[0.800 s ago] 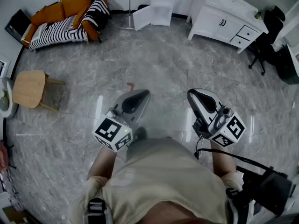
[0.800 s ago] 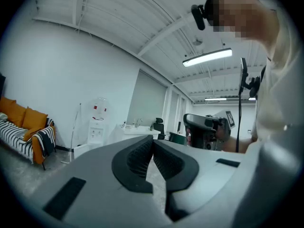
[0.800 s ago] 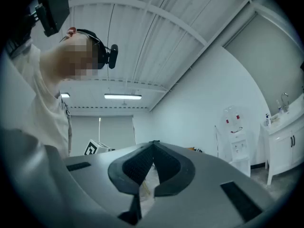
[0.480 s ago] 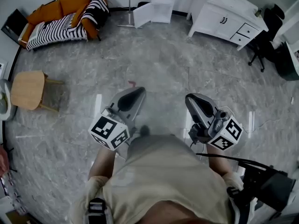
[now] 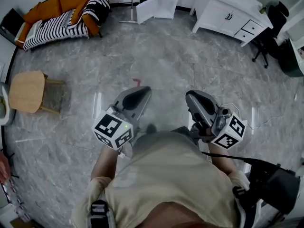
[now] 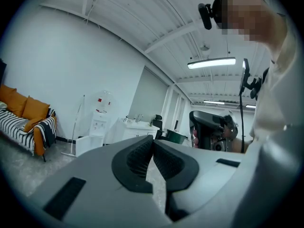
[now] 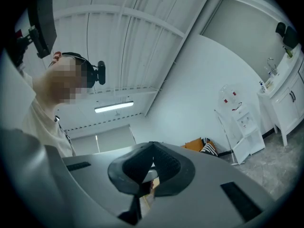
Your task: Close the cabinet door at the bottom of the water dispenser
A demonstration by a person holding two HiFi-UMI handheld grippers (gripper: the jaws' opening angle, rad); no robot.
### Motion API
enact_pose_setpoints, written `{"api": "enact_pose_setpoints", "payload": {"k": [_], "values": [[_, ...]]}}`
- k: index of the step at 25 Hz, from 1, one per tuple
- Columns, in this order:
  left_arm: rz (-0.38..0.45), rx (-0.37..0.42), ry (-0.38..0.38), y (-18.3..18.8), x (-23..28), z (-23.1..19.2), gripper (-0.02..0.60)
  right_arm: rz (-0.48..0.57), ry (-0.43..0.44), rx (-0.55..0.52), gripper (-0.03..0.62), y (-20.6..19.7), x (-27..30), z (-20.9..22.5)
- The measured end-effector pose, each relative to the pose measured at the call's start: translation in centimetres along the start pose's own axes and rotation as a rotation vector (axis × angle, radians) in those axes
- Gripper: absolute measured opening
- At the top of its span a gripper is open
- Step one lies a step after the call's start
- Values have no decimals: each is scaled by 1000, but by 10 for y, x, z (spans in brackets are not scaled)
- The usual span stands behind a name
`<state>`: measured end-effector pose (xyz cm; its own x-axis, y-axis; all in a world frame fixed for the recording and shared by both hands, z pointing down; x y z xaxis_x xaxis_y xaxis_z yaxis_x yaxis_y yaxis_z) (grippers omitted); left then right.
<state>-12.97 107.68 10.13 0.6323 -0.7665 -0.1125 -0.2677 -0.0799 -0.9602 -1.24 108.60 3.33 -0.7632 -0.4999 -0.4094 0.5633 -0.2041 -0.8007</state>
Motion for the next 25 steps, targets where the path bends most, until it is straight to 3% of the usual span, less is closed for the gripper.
{"api": "enact_pose_setpoints", "payload": {"k": [6, 14, 20, 25], "values": [[3, -38, 14, -2, -1, -12, -8, -44, -24, 14, 14, -12, 11, 8], [-21, -14, 29, -2, 28, -23, -8, -55, -22, 70, 14, -12, 24, 43], [-54, 4, 22, 0, 83, -30, -8, -56, -6, 92, 14, 6, 31, 81], [-65, 31, -19, -1, 152, -21, -8, -63, -44, 95, 14, 34, 15, 135]]}}
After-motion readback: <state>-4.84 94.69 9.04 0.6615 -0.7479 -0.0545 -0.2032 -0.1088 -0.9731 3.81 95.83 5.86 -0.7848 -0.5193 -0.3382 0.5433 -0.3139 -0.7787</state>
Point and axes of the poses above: the fingertips, and each gripper's own axes: x forward along the fingers, z to its right, y out of its top, the point moved 1 cm from there along -x, backward along the fingers, and after that the axes turned 13 degrees about z, right-handed, at the moved point
